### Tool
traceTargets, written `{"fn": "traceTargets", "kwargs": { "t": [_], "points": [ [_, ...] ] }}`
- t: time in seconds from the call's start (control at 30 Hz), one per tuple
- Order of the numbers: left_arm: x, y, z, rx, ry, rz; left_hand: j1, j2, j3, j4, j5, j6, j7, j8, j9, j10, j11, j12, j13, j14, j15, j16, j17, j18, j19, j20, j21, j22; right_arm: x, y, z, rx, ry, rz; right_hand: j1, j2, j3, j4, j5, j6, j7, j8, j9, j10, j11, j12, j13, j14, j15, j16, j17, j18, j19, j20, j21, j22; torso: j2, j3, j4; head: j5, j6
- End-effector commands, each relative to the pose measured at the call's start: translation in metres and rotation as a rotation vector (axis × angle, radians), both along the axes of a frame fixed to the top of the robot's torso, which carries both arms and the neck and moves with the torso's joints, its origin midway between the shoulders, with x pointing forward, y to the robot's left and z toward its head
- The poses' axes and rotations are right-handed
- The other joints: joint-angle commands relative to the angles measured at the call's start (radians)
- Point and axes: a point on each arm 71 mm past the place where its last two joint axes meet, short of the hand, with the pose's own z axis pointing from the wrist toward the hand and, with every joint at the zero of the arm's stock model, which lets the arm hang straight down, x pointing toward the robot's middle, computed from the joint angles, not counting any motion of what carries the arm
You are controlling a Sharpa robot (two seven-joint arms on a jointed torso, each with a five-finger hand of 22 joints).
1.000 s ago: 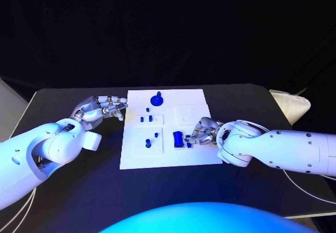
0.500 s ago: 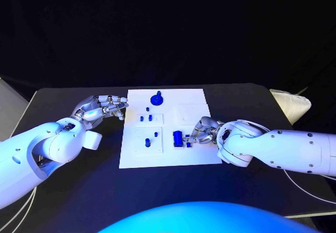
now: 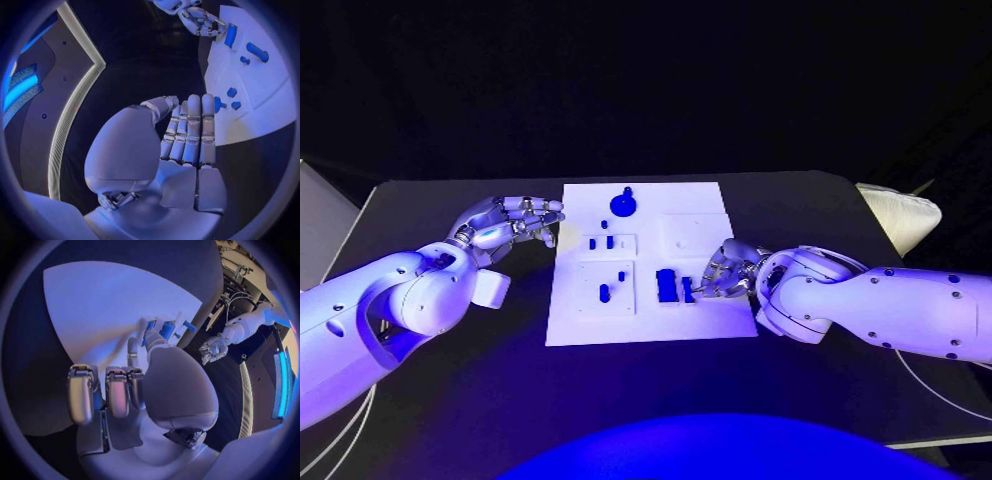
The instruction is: Assemble the parts on the task board
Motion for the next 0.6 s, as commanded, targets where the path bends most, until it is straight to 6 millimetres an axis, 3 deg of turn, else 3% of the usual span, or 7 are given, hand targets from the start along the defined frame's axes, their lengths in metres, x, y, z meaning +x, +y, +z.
{"fn": "traceTargets", "kwargs": {
  "t": [0.03, 0.43, 0.6],
  "points": [
    [-0.0009, -0.0026, 0.0003, -0.008, -0.005, -0.018, 0.003, 0.011, 0.006, 0.001, 0.007, -0.006, 0.002, 0.005, -0.001, -0.006, -0.001, 0.005, -0.001, 0.001, 0.0, -0.004, -0.001, 0.015, -0.007, -0.003, 0.003, 0.001, -0.0007, 0.0022, -0.0003, -0.014, -0.006, 0.037, 0.013, 0.003, -0.006, 0.0, -0.002, 0.008, 0.001, -0.005, -0.001, 0.104, -0.008, 0.006, 0.263, 0.106, -0.007, 0.004, 0.263, -0.013, 0.089, -0.004, 0.003, 0.241, 0.0, 0.0001, 0.0005, -0.002, 0.0],
    [-0.0014, -0.0024, -0.0005, -0.007, -0.003, -0.018, 0.003, 0.011, 0.006, 0.001, 0.007, -0.006, 0.002, 0.005, -0.001, -0.006, -0.001, 0.005, -0.001, 0.001, 0.0, -0.004, -0.001, 0.015, -0.007, -0.003, 0.003, 0.001, 0.0009, 0.0066, -0.0005, -0.029, -0.022, 0.048, 0.021, 0.008, -0.022, 0.005, 0.024, 0.016, -0.002, -0.003, -0.002, 0.104, -0.009, 0.006, 0.263, 0.106, -0.009, 0.004, 0.263, -0.013, 0.089, -0.005, 0.004, 0.241, 0.0, -0.0016, 0.0007, -0.002, -0.002],
    [-0.0015, -0.0018, -0.0005, -0.006, -0.003, -0.017, 0.003, 0.011, 0.006, 0.001, 0.007, -0.006, 0.002, 0.005, -0.001, -0.006, -0.001, 0.005, -0.001, 0.001, 0.0, -0.004, -0.001, 0.015, -0.007, -0.003, 0.003, 0.001, 0.0012, 0.0078, -0.0004, -0.031, -0.027, 0.051, 0.017, 0.007, -0.034, 0.005, 0.055, 0.018, -0.003, -0.002, -0.003, 0.104, -0.011, 0.006, 0.263, 0.106, -0.01, 0.004, 0.263, -0.013, 0.089, -0.006, 0.004, 0.241, 0.001, -0.0013, 0.0008, -0.001, -0.003]
  ]
}}
